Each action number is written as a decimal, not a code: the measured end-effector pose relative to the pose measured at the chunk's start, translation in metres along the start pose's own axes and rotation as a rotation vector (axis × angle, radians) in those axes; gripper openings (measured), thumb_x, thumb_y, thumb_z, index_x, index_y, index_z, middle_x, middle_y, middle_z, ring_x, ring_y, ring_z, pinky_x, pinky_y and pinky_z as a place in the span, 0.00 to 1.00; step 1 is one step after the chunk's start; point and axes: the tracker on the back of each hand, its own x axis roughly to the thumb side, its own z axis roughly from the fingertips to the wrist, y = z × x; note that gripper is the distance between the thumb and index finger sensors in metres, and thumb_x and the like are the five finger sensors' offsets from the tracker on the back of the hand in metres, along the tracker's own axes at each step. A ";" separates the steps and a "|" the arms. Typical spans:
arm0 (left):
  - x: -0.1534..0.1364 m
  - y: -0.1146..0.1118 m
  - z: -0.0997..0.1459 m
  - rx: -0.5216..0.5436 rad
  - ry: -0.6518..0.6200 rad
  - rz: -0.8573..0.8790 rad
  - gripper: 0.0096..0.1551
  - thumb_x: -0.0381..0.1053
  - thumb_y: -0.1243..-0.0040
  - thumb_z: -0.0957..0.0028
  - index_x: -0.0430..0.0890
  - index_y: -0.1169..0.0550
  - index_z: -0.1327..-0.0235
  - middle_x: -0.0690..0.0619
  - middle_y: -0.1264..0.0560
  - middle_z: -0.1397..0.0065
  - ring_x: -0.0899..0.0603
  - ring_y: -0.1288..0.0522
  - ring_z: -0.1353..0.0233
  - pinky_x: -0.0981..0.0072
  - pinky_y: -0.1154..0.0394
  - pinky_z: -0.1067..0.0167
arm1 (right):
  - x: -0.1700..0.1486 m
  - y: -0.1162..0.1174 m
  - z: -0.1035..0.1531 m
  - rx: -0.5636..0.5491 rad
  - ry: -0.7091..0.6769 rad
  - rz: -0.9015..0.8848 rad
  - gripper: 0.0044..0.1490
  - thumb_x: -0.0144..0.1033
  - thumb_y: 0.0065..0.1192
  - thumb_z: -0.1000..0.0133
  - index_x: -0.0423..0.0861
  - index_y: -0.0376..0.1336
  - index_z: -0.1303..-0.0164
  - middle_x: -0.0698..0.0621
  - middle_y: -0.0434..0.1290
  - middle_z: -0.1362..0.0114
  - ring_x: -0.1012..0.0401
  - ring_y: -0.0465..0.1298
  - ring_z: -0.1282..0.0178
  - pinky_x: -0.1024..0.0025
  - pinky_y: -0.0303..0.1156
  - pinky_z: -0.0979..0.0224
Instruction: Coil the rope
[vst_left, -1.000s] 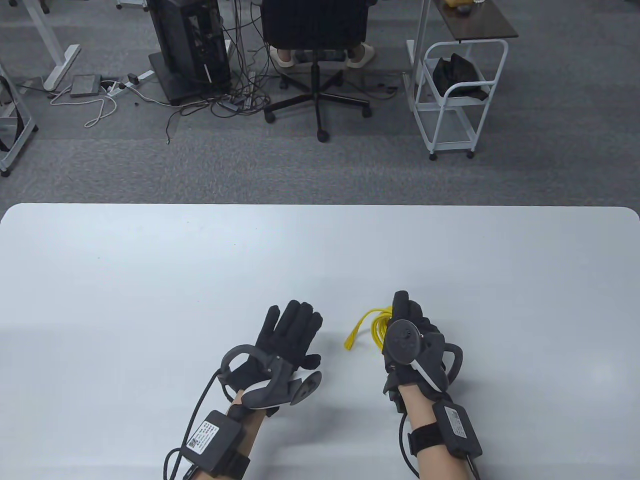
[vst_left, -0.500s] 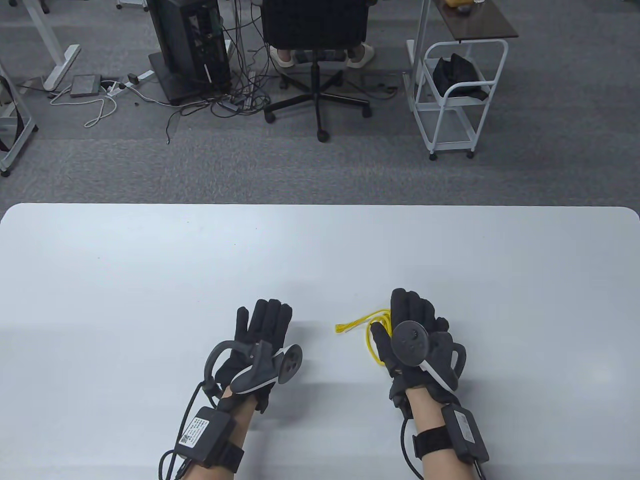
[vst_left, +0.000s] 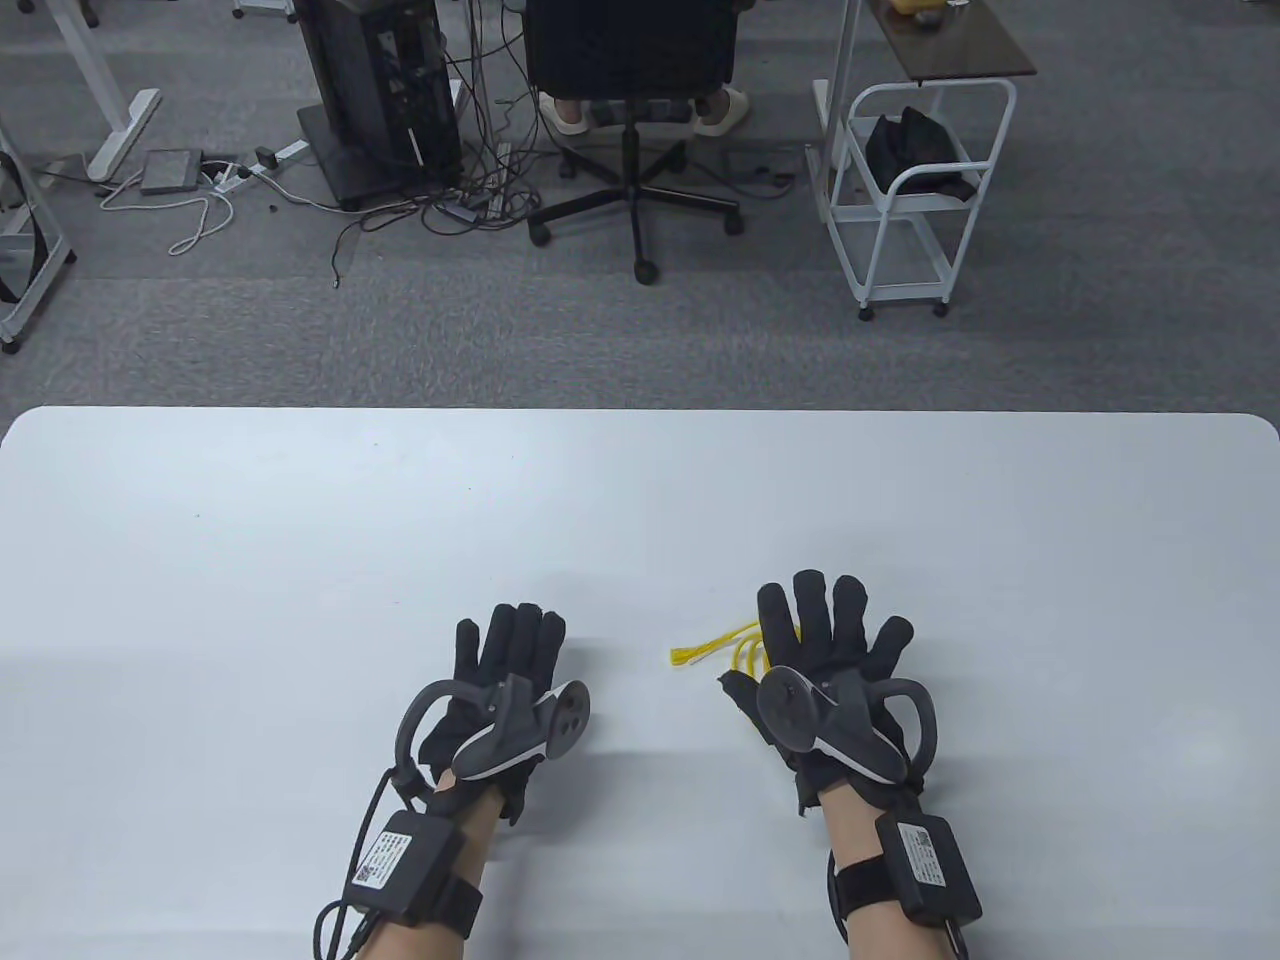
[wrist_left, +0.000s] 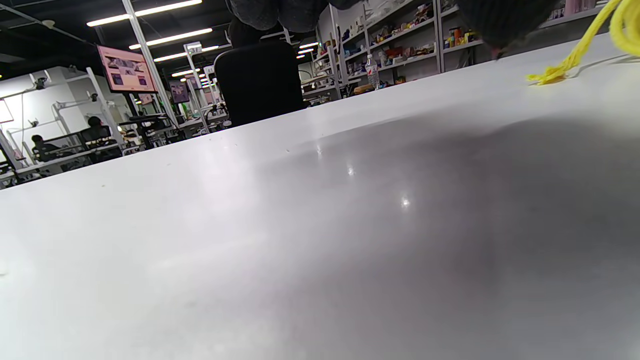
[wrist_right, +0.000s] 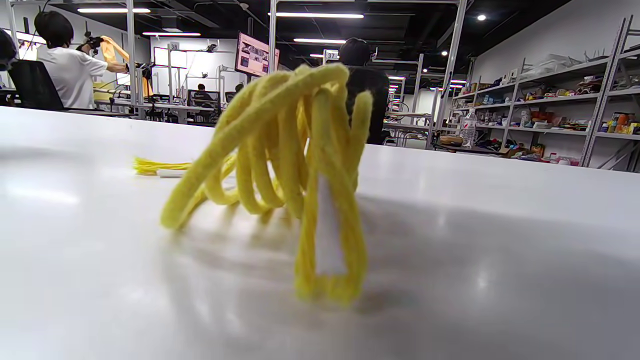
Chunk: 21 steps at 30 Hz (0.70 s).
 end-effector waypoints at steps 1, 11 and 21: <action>0.000 0.000 0.000 0.001 -0.002 0.000 0.50 0.73 0.62 0.42 0.48 0.51 0.12 0.43 0.52 0.08 0.35 0.50 0.10 0.36 0.55 0.23 | 0.001 0.000 0.001 0.001 -0.003 0.004 0.57 0.72 0.40 0.39 0.49 0.28 0.15 0.36 0.26 0.11 0.27 0.32 0.16 0.13 0.35 0.31; 0.007 0.008 0.003 0.032 -0.025 -0.002 0.50 0.72 0.62 0.42 0.48 0.51 0.12 0.43 0.52 0.08 0.35 0.50 0.11 0.36 0.55 0.23 | 0.010 0.002 0.001 0.023 -0.033 0.021 0.56 0.72 0.40 0.38 0.49 0.28 0.14 0.36 0.26 0.12 0.27 0.32 0.16 0.13 0.35 0.31; 0.029 0.024 0.008 0.037 -0.080 -0.030 0.49 0.73 0.61 0.42 0.50 0.52 0.11 0.45 0.53 0.07 0.36 0.51 0.10 0.36 0.56 0.22 | 0.008 0.015 -0.001 0.100 0.001 0.028 0.56 0.72 0.40 0.38 0.49 0.29 0.14 0.36 0.26 0.12 0.27 0.33 0.17 0.13 0.35 0.31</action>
